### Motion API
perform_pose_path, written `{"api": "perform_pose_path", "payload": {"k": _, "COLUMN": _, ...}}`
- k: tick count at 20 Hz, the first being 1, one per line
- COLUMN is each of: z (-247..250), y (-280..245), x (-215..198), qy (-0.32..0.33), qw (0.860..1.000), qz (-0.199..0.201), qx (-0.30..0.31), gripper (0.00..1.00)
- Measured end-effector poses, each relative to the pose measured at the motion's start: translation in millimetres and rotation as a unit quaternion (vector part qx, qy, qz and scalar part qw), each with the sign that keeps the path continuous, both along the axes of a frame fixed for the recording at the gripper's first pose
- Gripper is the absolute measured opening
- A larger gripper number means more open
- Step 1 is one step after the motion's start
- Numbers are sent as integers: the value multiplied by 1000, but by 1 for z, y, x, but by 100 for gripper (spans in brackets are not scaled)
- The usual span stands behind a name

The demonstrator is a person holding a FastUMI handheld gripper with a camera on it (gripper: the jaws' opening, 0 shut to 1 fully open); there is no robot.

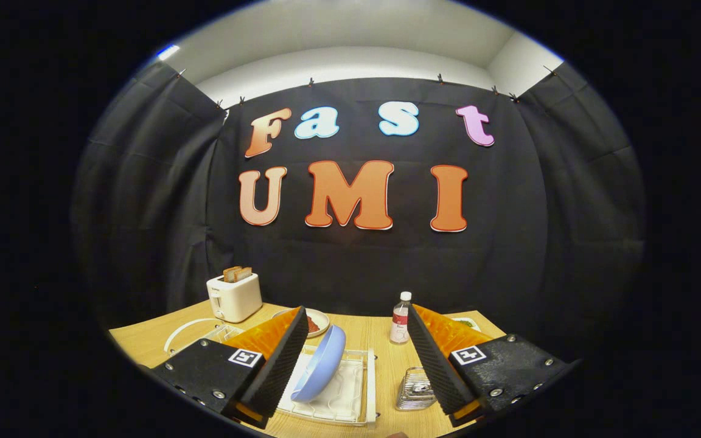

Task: Take the plate from the dish rack, then take the spoon from the basket and place it into the plate.

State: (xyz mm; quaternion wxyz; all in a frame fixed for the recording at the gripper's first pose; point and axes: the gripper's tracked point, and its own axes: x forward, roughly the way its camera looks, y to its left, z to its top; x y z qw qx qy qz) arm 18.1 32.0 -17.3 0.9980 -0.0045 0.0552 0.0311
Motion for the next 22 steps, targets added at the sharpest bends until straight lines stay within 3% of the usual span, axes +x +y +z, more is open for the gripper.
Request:
{"api": "perform_pose_path", "payload": {"k": 5, "z": -28, "y": 5, "x": 15, "qy": 102, "qw": 995, "qz": 1, "qx": -12, "gripper": 97}}
{"api": "perform_pose_path", "payload": {"k": 10, "z": -40, "y": 30, "x": 33, "qy": 169, "qw": 985, "qz": 38, "qx": -7, "gripper": 97}}
{"api": "perform_pose_path", "payload": {"k": 14, "z": -59, "y": 35, "x": 49, "qy": 221, "qw": 975, "qz": 35, "qx": -6, "gripper": 97}}
{"api": "perform_pose_path", "payload": {"k": 22, "z": -121, "y": 49, "x": 65, "qy": 357, "qw": 933, "qz": 26, "qx": 14, "gripper": 94}}
